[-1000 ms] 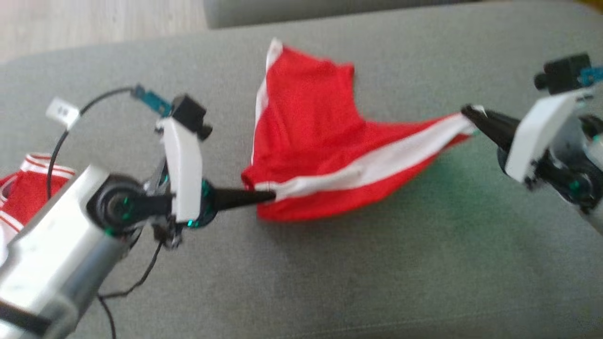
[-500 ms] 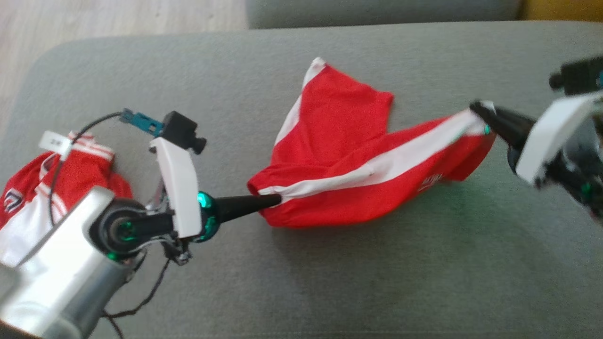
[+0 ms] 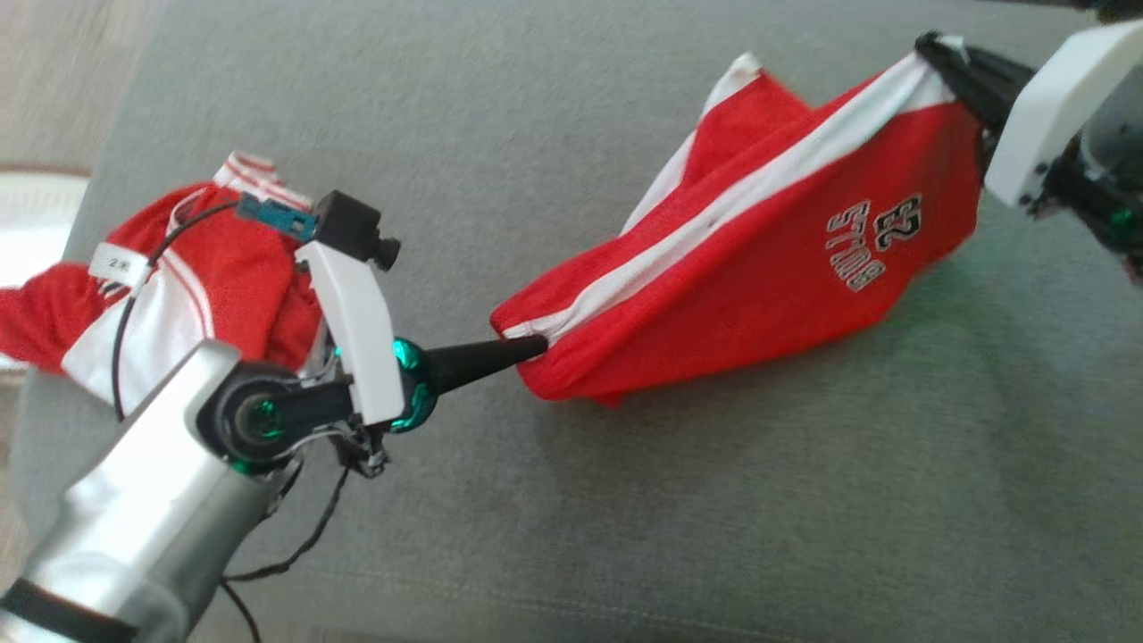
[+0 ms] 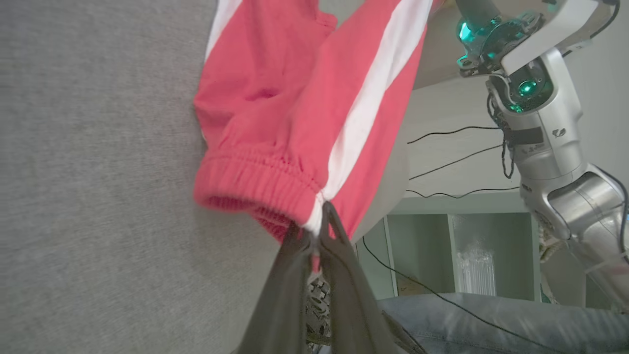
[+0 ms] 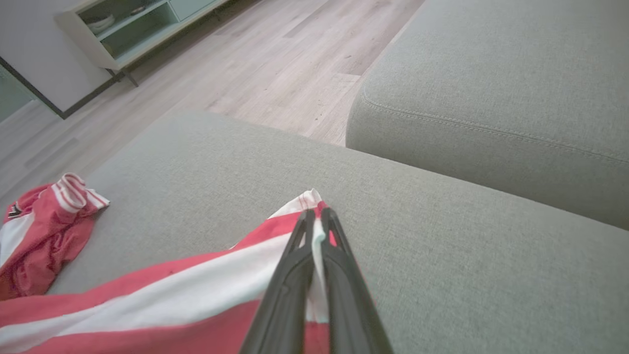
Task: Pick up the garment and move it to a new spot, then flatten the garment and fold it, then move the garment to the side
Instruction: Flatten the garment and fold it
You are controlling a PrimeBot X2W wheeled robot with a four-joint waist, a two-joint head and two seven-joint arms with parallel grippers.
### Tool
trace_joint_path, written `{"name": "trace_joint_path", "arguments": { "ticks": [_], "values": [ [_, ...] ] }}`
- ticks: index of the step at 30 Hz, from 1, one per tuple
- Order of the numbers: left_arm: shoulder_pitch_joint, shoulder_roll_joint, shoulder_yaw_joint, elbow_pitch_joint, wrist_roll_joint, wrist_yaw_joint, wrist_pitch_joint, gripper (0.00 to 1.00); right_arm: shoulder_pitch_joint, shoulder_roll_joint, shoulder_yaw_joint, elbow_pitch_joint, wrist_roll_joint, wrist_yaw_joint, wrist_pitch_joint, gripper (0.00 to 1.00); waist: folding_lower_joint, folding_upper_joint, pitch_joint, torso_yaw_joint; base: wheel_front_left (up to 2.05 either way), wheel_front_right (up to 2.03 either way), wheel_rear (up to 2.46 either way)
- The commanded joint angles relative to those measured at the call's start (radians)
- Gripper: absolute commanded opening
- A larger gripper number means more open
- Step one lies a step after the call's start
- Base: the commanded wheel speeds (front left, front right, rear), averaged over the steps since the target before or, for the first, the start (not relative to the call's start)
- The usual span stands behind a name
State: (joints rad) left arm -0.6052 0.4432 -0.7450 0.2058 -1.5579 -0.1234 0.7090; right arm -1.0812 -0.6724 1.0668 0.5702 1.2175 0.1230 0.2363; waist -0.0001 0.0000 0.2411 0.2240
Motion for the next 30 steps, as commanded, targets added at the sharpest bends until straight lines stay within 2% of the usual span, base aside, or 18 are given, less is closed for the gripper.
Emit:
{"name": "trace_joint_path", "arguments": {
  "ticks": [1,14,23,30],
  "values": [
    [-0.061,0.021,0.051,-0.014,0.014,-0.006,-0.012,0.0,-0.035,-0.005,-0.001,0.006,-0.012,0.008,-0.016,0.0,0.0001,0.0,0.043,0.041,0.0,0.0,0.0],
    [-0.11,-0.042,0.026,-0.013,0.036,-0.007,-0.032,0.0,-0.175,0.039,0.125,0.119,-0.031,0.008,-0.094,0.0,0.0001,0.0,0.167,0.117,0.0,0.0,0.0],
    [-0.151,-0.078,0.005,0.023,0.048,-0.007,-0.039,0.0,-0.229,0.049,0.185,0.162,-0.03,0.008,-0.158,0.0,0.0001,0.0,0.218,0.133,0.0,0.0,0.0],
    [-0.17,-0.082,0.004,0.044,0.042,-0.007,-0.043,0.0,-0.244,0.049,0.205,0.183,-0.044,0.008,-0.209,0.0,0.0001,0.0,0.233,0.133,0.0,0.0,0.0]
  ]
}}
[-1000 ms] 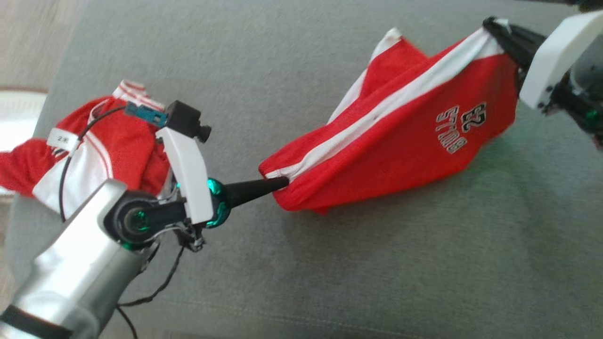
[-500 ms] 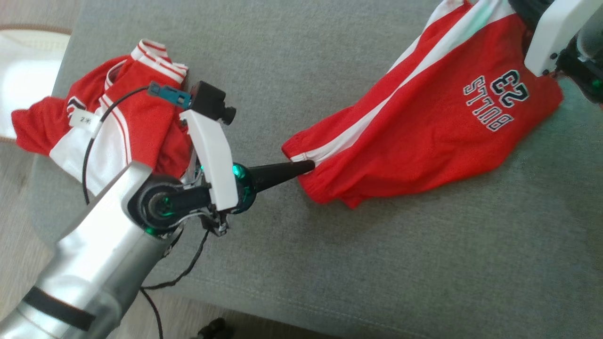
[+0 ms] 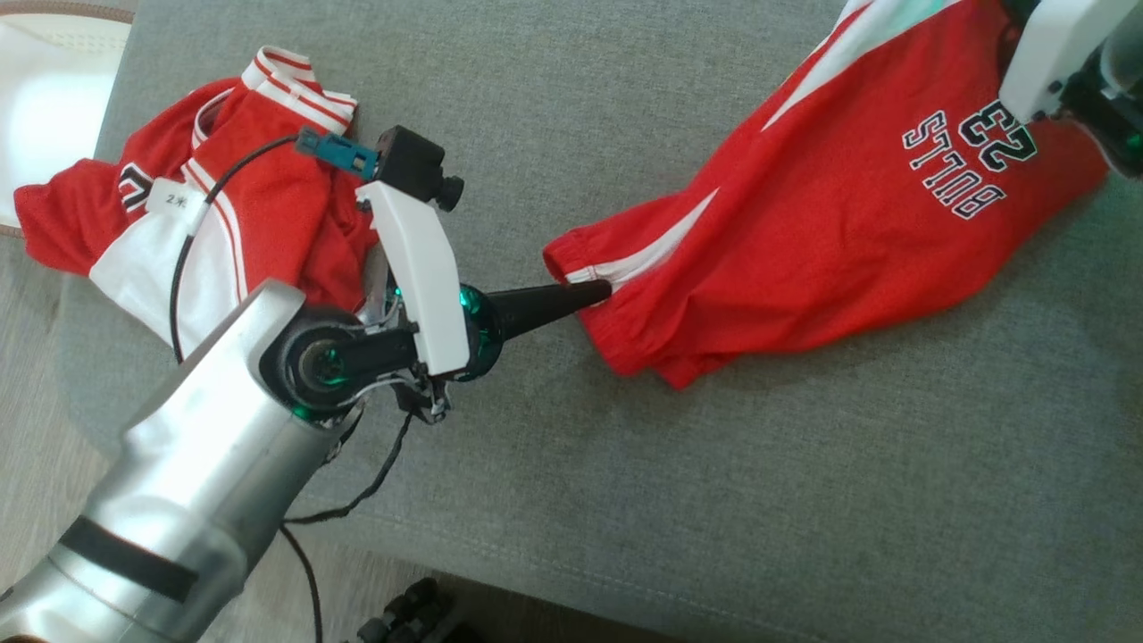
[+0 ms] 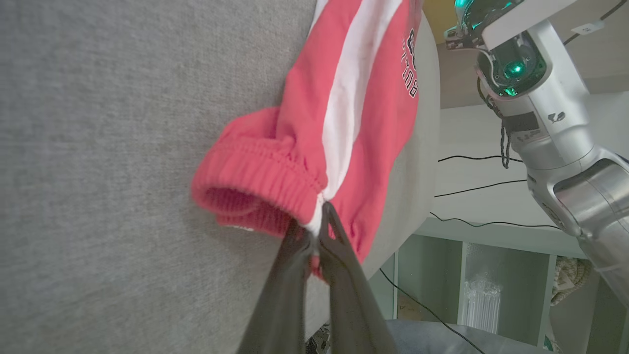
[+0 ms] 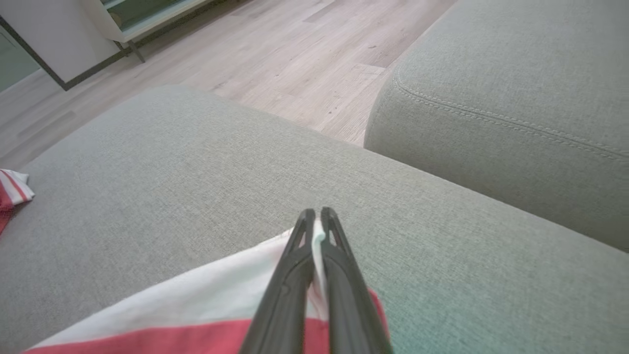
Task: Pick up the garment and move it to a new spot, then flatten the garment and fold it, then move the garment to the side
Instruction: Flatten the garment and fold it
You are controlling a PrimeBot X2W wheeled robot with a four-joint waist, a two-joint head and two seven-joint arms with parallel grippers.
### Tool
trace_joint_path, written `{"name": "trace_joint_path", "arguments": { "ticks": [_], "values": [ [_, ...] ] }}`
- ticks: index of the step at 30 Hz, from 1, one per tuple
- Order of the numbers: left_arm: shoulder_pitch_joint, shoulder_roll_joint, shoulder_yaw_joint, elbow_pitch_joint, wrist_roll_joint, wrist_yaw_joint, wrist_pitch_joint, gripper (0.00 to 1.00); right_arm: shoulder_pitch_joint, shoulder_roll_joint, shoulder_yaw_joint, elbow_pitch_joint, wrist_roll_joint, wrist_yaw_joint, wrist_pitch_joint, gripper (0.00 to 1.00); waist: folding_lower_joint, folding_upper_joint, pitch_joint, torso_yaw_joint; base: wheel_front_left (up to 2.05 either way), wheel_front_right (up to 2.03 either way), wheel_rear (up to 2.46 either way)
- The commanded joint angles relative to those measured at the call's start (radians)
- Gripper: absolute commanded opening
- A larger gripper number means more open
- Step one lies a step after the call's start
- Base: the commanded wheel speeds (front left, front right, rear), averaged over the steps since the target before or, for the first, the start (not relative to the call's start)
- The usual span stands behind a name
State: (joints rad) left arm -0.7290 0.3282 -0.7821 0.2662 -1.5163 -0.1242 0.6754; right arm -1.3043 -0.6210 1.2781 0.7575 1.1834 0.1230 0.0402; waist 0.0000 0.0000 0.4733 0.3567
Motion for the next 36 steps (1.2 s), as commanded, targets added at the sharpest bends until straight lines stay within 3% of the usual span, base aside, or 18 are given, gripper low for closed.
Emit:
{"name": "trace_joint_path", "arguments": {
  "ticks": [1,14,15,16,17,23,30,33,34,36],
  "values": [
    [-0.047,0.036,0.044,-0.016,-0.003,-0.006,-0.01,0.0,-0.02,0.0,-0.005,0.005,-0.011,0.008,-0.017,0.0,0.0,0.0,0.001,0.0,0.0,0.0,0.0],
    [-0.028,0.056,0.059,-0.031,-0.027,-0.006,-0.027,0.0,-0.002,0.01,0.001,0.054,0.004,0.008,-0.032,0.0,0.0,0.0,0.004,0.019,0.0,0.0,0.0],
    [-0.026,0.055,0.057,-0.031,-0.028,-0.006,-0.025,0.07,0.0,0.013,0.001,0.056,0.006,0.008,-0.031,0.26,0.0,0.0,0.002,0.02,0.0,0.0,0.0],
    [-0.024,0.054,0.055,-0.03,-0.029,-0.006,-0.024,0.53,0.001,0.014,0.001,0.057,0.007,0.008,-0.031,0.74,0.0,0.0,0.0,0.02,0.0,0.0,0.0],
    [-0.023,0.054,0.053,-0.029,-0.029,-0.006,-0.024,1.0,0.003,0.016,0.001,0.058,0.008,0.008,-0.033,1.0,0.0,0.0,-0.002,0.019,0.0,0.0,0.0],
    [-0.025,0.073,0.052,-0.02,-0.014,-0.006,-0.03,1.0,0.022,0.038,0.002,0.043,0.024,0.008,-0.057,1.0,0.0,0.0,-0.041,0.002,0.0,0.0,0.0],
    [-0.031,0.163,0.058,-0.048,0.087,-0.006,-0.101,1.0,0.051,0.046,0.002,0.042,0.07,0.008,-0.167,1.0,0.0,0.0,-0.126,-0.032,0.0,0.0,0.0],
    [-0.022,0.202,0.086,-0.063,0.173,-0.005,-0.214,1.0,0.079,0.043,0.001,0.068,0.095,0.008,-0.209,1.0,0.0,0.0,-0.161,-0.043,0.0,0.0,0.0],
    [-0.006,0.212,0.108,-0.071,0.245,0.016,-0.323,1.0,0.104,0.041,-0.002,0.091,0.116,0.008,-0.232,1.0,0.0,0.0,-0.178,-0.046,0.0,0.0,0.0],
    [0.011,0.225,0.118,-0.083,0.35,0.054,-0.445,1.0,0.129,0.039,-0.013,0.12,0.14,0.008,-0.251,1.0,0.0,0.0,-0.188,-0.047,0.0,0.0,0.0]
  ]
}}
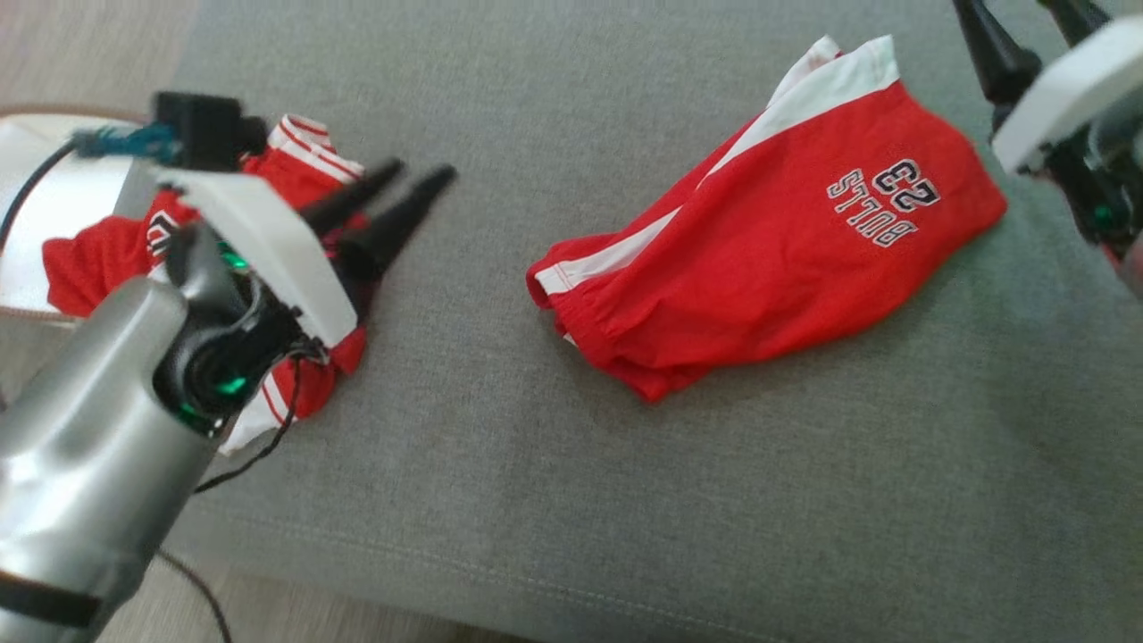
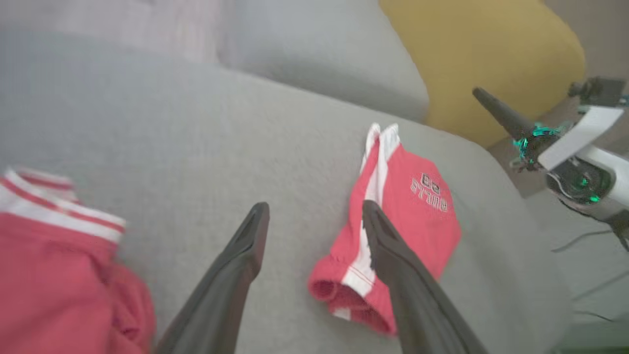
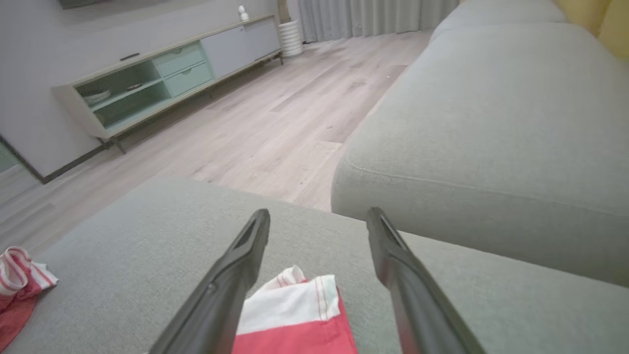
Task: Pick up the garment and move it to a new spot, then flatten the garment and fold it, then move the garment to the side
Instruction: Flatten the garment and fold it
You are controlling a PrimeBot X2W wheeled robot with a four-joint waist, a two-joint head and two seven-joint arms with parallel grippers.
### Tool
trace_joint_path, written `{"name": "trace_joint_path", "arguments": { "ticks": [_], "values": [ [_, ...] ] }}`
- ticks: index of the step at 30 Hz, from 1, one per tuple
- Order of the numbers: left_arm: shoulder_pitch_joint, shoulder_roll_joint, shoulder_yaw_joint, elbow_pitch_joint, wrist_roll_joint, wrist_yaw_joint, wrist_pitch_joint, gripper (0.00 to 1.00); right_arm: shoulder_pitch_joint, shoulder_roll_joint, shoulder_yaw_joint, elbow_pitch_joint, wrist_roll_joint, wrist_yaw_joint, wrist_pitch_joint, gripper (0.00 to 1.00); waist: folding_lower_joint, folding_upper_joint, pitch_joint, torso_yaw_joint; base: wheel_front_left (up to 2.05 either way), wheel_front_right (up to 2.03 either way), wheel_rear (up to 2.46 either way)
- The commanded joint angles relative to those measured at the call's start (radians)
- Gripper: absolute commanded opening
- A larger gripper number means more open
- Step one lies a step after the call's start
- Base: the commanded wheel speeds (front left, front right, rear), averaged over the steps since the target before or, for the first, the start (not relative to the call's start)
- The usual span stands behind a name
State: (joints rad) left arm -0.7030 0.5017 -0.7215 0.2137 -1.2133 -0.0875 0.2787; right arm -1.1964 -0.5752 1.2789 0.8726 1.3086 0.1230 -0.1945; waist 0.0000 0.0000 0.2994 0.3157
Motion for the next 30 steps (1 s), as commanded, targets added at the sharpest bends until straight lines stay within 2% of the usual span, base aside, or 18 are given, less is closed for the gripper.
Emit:
{"name": "trace_joint_path", "arguments": {
  "ticks": [1,4,7,11,13,16,17,24,30],
  "values": [
    [-0.001,0.05,0.063,-0.037,0.091,0.044,-0.109,1.0,0.034,-0.009,-0.019,0.022,0.026,0.008,-0.023,1.0,0.0,0.0,-0.016,-0.004,0.0,0.0,0.0],
    [0.052,0.026,0.078,-0.068,0.202,0.128,-0.288,1.0,0.073,-0.012,-0.025,0.062,0.056,0.008,-0.028,1.0,0.0,0.0,-0.014,0.009,0.0,0.0,0.0],
    [0.125,-0.024,0.09,-0.102,0.255,0.196,-0.436,1.0,0.096,-0.019,-0.023,0.085,0.076,0.008,-0.001,1.0,0.0,0.0,-0.001,0.03,0.0,0.0,0.0],
    [0.222,-0.103,0.091,-0.125,0.3,0.236,-0.524,1.0,0.104,-0.031,-0.018,0.091,0.095,0.008,0.083,1.0,0.0,0.0,0.027,0.065,0.0,0.0,0.0],
    [0.269,-0.155,0.115,-0.129,0.303,0.237,-0.536,1.0,0.1,-0.044,-0.014,0.09,0.091,0.008,0.136,1.0,0.0,0.0,0.041,0.083,0.0,0.0,0.0],
    [0.33,-0.227,0.158,-0.125,0.32,0.212,-0.54,1.0,0.1,-0.053,-0.011,0.115,0.107,0.008,0.232,1.0,0.0,0.0,0.052,0.106,0.0,0.0,0.0],
    [0.33,-0.227,0.158,-0.125,0.32,0.212,-0.54,1.0,0.1,-0.053,-0.011,0.115,0.107,0.008,0.232,1.0,0.0,0.0,0.052,0.106,0.0,0.0,0.0],
    [0.413,-0.352,0.247,-0.089,0.394,0.129,-0.54,1.0,0.104,-0.037,-0.006,0.169,0.146,0.008,0.501,1.0,0.0,0.0,0.058,0.14,0.0,0.0,0.0],
    [0.442,-0.407,0.306,-0.054,0.448,0.081,-0.54,1.0,0.138,-0.001,-0.008,0.172,0.203,0.008,0.756,1.0,0.0,0.0,0.049,0.149,0.0,0.0,0.0]
  ]
}}
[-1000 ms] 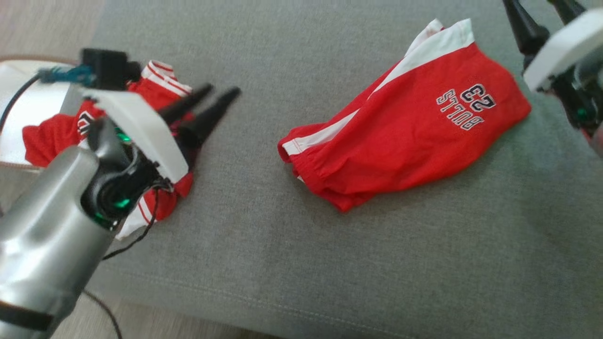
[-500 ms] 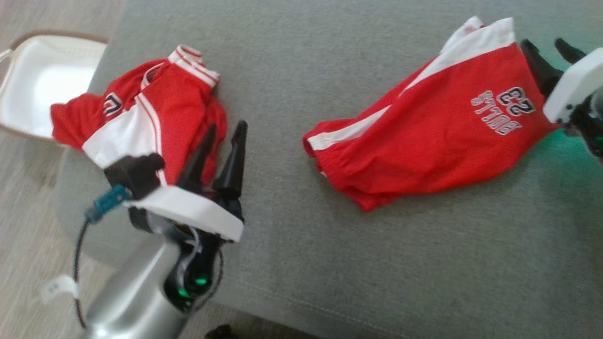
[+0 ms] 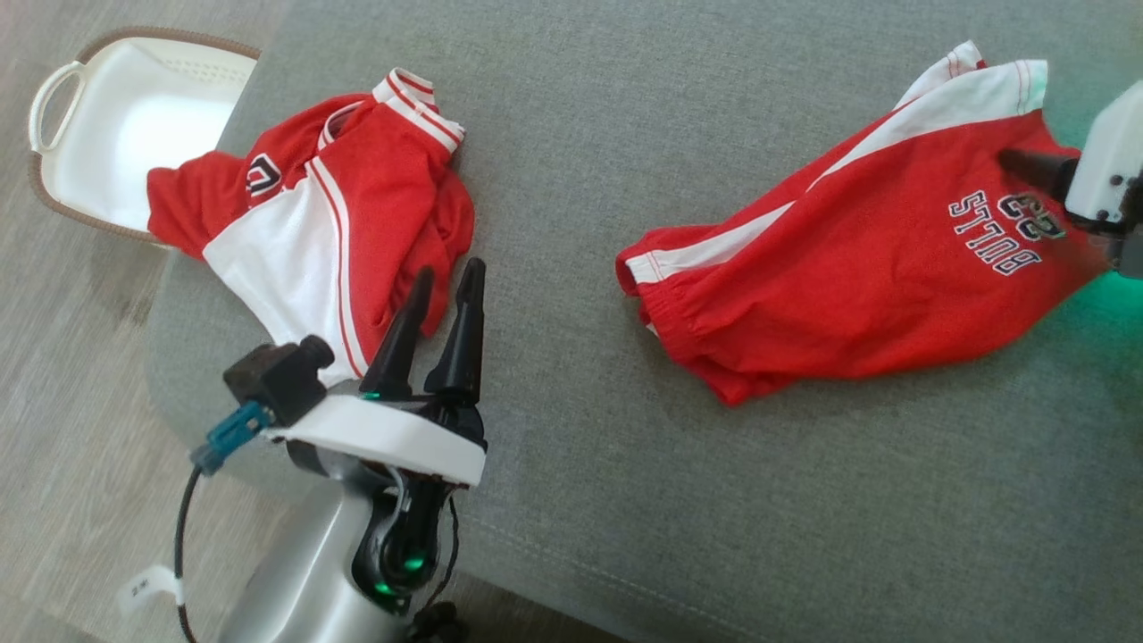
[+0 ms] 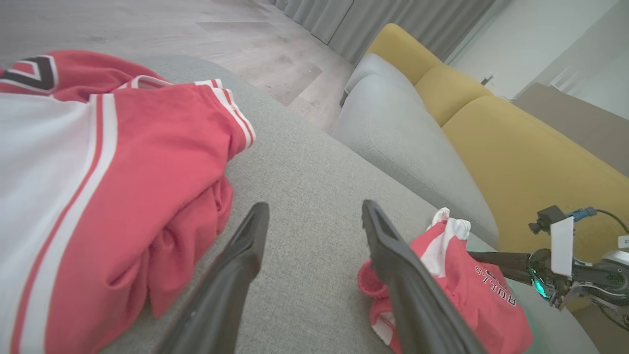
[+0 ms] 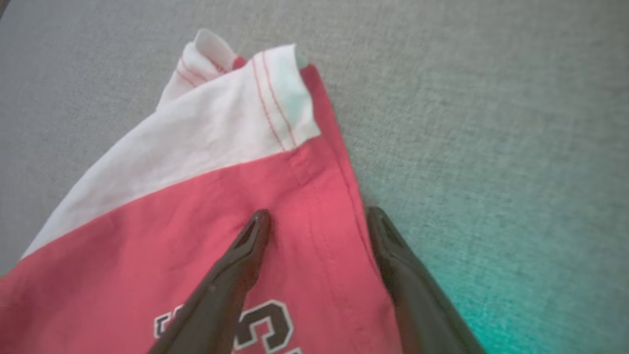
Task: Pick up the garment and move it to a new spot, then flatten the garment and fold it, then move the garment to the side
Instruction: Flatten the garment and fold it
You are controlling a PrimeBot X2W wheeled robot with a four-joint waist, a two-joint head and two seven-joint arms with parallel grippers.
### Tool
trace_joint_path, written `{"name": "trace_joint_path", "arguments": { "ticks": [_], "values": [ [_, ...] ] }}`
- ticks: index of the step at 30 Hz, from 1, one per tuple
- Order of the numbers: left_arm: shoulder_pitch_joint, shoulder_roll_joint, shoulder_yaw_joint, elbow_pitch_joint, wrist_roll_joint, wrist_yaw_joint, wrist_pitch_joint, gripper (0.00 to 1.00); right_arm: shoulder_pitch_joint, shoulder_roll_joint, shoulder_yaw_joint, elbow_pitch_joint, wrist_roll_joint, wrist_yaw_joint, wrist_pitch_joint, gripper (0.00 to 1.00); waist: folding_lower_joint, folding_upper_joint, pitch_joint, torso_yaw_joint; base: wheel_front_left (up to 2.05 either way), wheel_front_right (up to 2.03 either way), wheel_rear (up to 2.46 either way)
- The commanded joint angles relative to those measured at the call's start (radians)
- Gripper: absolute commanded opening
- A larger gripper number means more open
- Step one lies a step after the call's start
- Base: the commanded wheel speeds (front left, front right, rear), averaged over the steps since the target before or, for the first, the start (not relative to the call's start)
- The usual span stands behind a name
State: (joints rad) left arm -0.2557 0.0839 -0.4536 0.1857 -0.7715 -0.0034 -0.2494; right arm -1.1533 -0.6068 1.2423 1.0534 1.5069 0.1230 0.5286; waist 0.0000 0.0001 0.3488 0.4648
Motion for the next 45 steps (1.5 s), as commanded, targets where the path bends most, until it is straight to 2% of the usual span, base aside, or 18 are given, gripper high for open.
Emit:
{"name": "trace_joint_path", "arguments": {
  "ticks": [1,5,6,7,8,9,17,25,31,36,41,45],
  "values": [
    [0.0,0.005,0.046,-0.023,0.012,-0.009,-0.012,1.0,0.1,0.035,0.029,-0.015,0.01,0.008,0.061,1.0,0.0,-0.0001,-0.003,0.0,0.0,0.0,0.0],
    [0.01,-0.013,0.068,-0.009,0.031,-0.029,-0.012,1.0,0.103,0.045,0.029,-0.046,0.013,0.008,0.08,1.0,0.0,-0.0001,-0.008,-0.002,0.0,0.0,0.0],
    [0.011,-0.016,0.073,-0.006,0.035,-0.033,-0.012,1.0,0.104,0.046,0.029,-0.053,0.01,0.008,0.078,0.83,0.0,-0.0001,-0.009,-0.002,0.0,0.0,0.0],
    [0.012,-0.018,0.077,-0.003,0.038,-0.036,-0.012,1.0,0.105,0.046,0.029,-0.063,0.007,0.008,0.074,0.56,0.0,-0.0001,-0.01,-0.002,0.0,0.0,0.0],
    [0.012,-0.021,0.08,0.0,0.041,-0.039,-0.012,1.0,0.104,0.045,0.03,-0.076,-0.001,0.008,0.06,0.06,0.0,-0.0001,-0.012,-0.003,0.0,0.0,0.0],
    [0.011,-0.023,0.083,0.003,0.043,-0.043,-0.012,1.0,0.104,0.043,0.03,-0.084,-0.008,0.008,0.043,0.0,0.0,-0.0001,-0.013,-0.002,0.0,0.0,0.0],
    [0.018,-0.03,0.115,0.019,0.064,-0.057,-0.012,1.0,0.08,0.041,0.025,-0.097,-0.07,0.008,-0.148,0.0,0.0,-0.0001,-0.045,-0.029,0.0,0.0,0.0],
    [0.047,-0.032,0.161,0.029,0.106,-0.06,-0.012,1.0,0.104,0.05,-0.006,-0.056,-0.059,0.008,-0.304,0.0,0.0,-0.0001,-0.131,-0.141,0.0,0.0,0.0],
    [0.063,-0.028,0.173,0.035,0.12,-0.062,-0.012,1.0,0.137,0.056,-0.016,0.015,-0.037,0.008,-0.311,0.0,0.0,-0.0001,-0.166,-0.247,0.0,0.0,0.0],
    [0.067,-0.028,0.171,0.041,0.123,-0.062,-0.012,1.0,0.137,0.053,-0.013,0.08,-0.054,0.008,-0.337,0.0,0.0,-0.0001,-0.179,-0.298,0.0,0.0,0.0],
    [0.072,-0.029,0.168,0.048,0.12,-0.061,-0.012,1.0,0.134,0.069,-0.009,0.137,-0.078,0.008,-0.39,0.0,0.0,-0.0001,-0.193,-0.33,0.0,0.0,0.0],
    [0.074,-0.03,0.161,0.056,0.116,-0.062,-0.012,1.0,0.104,0.114,-0.003,0.144,-0.102,0.008,-0.422,0.0,0.0,-0.0001,-0.203,-0.334,0.0,0.0,0.0]
  ]
}}
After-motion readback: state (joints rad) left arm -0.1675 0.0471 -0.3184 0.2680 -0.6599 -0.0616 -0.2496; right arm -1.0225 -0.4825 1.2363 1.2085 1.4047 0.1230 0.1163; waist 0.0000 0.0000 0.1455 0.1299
